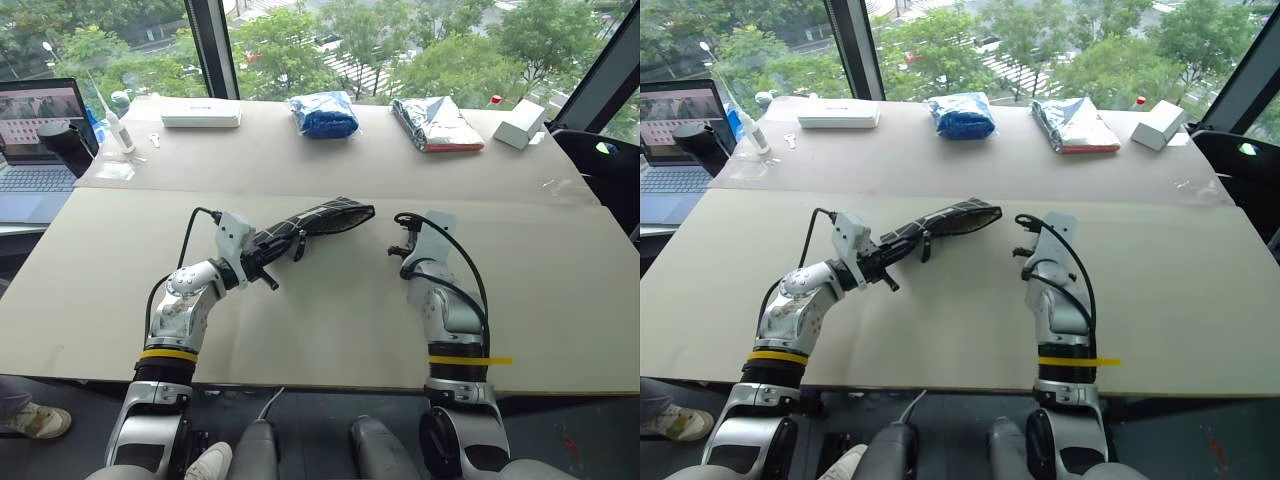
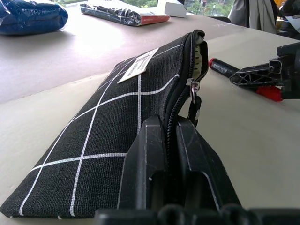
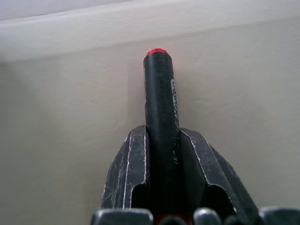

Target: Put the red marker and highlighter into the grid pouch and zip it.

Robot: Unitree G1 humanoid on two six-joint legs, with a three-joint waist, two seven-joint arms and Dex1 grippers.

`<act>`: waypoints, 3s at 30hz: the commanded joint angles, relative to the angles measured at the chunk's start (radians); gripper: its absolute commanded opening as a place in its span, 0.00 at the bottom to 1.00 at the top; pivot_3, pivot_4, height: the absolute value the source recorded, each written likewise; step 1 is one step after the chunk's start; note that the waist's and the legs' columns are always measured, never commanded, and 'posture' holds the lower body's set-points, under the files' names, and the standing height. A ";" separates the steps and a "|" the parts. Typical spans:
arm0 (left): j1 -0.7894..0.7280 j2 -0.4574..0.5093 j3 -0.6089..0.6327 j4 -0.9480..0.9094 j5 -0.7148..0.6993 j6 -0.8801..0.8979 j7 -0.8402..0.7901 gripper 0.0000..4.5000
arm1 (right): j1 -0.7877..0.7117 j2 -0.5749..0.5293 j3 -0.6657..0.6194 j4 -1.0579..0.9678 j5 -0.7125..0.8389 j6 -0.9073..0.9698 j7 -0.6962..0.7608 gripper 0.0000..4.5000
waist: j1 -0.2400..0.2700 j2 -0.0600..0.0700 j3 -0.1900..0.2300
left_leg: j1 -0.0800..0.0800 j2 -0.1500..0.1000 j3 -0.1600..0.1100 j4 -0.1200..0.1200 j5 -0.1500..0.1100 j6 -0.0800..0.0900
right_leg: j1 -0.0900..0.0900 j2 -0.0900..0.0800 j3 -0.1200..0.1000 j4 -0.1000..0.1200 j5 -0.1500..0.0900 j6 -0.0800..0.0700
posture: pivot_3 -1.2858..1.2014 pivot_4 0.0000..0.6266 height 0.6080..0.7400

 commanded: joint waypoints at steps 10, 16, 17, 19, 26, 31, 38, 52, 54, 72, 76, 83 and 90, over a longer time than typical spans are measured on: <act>0.007 0.010 0.009 -0.069 -0.048 0.029 -0.004 0.00 | 0.053 -0.417 0.296 -0.105 -0.063 -0.508 0.602 0.12 | -0.001 0.004 0.003 | -0.002 0.000 0.001 -0.001 0.000 0.000 | -0.001 0.000 0.000 -0.004 0.000 0.000 | 0.52 0.24 1.00; -0.004 0.017 -0.001 -0.081 -0.051 0.051 -0.021 0.00 | 0.037 -0.673 0.348 -0.018 -0.179 -0.896 0.752 0.12 | 0.001 0.003 0.003 | -0.002 0.000 0.001 -0.001 0.000 0.000 | 0.000 0.000 0.000 -0.005 0.000 0.000 | 0.52 0.24 1.00; -0.005 0.018 -0.002 -0.083 -0.052 0.055 -0.023 0.00 | 0.027 -0.709 0.348 0.001 -0.190 -0.951 0.772 0.12 | 0.004 0.003 0.003 | -0.002 -0.001 0.001 -0.001 0.000 0.000 | -0.001 -0.001 0.000 -0.005 0.000 0.000 | 0.52 0.24 1.00; -0.007 0.019 -0.002 -0.085 -0.053 0.059 -0.026 0.00 | 0.009 -0.754 0.347 0.036 -0.203 -1.038 0.795 0.12 | 0.005 0.003 0.004 | -0.002 -0.001 0.001 -0.001 0.000 0.000 | 0.000 -0.001 0.000 -0.006 0.000 0.000 | 0.52 0.24 1.00; -0.013 0.016 -0.004 -0.086 -0.055 0.068 -0.033 0.00 | -0.046 -0.786 0.406 0.148 -0.335 -1.257 0.782 0.12 | 0.001 0.003 0.004 | -0.002 0.000 0.001 -0.001 0.000 0.000 | 0.000 -0.001 0.001 -0.005 0.000 0.000 | 0.52 0.24 1.00; -0.019 0.010 -0.008 -0.089 -0.057 0.073 -0.035 0.00 | -0.070 -0.758 0.439 0.180 -0.392 -1.318 0.771 0.12 | 0.004 0.003 0.004 | -0.002 -0.001 0.001 -0.001 0.000 0.000 | 0.000 -0.001 0.001 -0.005 0.000 0.000 | 0.52 0.24 1.00; -0.025 0.001 -0.011 -0.105 -0.063 0.087 -0.033 0.00 | -0.053 -0.763 0.474 0.218 -0.439 -1.381 0.795 0.12 | 0.013 0.003 0.004 | -0.002 -0.001 0.001 0.000 0.000 0.000 | 0.000 -0.001 0.001 -0.005 0.000 0.000 | 0.52 0.24 1.00; -0.015 0.020 -0.052 -0.117 -0.039 0.079 -0.074 0.00 | -0.150 -0.685 0.535 0.311 -0.514 -1.408 0.779 0.12 | 0.022 0.003 0.004 | -0.001 -0.001 0.001 0.000 0.000 0.000 | 0.000 -0.001 0.001 -0.004 0.000 0.000 | 0.52 0.24 1.00; -0.014 0.022 -0.054 -0.117 -0.041 0.079 -0.079 0.00 | -0.164 -0.659 0.563 0.312 -0.519 -1.421 0.797 0.12 | 0.021 0.003 0.004 | -0.001 -0.001 0.001 0.000 0.000 0.000 | 0.000 -0.001 0.001 -0.004 0.000 0.000 | 0.52 0.24 1.00; 0.000 0.031 -0.056 -0.140 -0.045 0.086 -0.082 0.00 | -0.254 -0.526 0.580 0.426 -0.527 -1.395 0.808 0.62 | 0.028 0.003 0.004 | -0.001 -0.001 0.001 0.001 0.000 0.000 | 0.001 -0.001 0.000 -0.002 0.000 -0.001 | 0.52 0.24 1.00; -0.001 0.029 -0.057 -0.138 -0.046 0.087 -0.080 0.00 | -0.244 -0.585 0.540 0.436 -0.479 -1.413 0.813 0.62 | 0.027 0.003 0.004 | -0.001 -0.001 0.001 0.001 0.000 0.000 | 0.001 -0.001 0.000 -0.002 0.000 -0.001 | 0.52 0.24 1.00; -0.007 0.023 -0.059 -0.127 -0.044 0.082 -0.080 0.00 | -0.179 -0.669 0.354 0.315 -0.085 -1.173 1.049 0.62 | 0.024 0.003 0.004 | -0.001 -0.001 0.001 0.001 0.000 0.000 | 0.001 -0.001 0.000 -0.002 0.000 -0.001 | 0.52 0.24 1.00; -0.008 0.022 -0.058 -0.119 -0.043 0.079 -0.079 0.00 | 0.105 -0.801 0.194 -0.186 0.655 -0.270 1.324 0.62 | 0.031 0.003 0.004 | 0.000 -0.001 -0.001 0.002 0.000 0.000 | 0.004 -0.001 0.000 -0.003 0.000 -0.001 | 0.52 0.24 1.00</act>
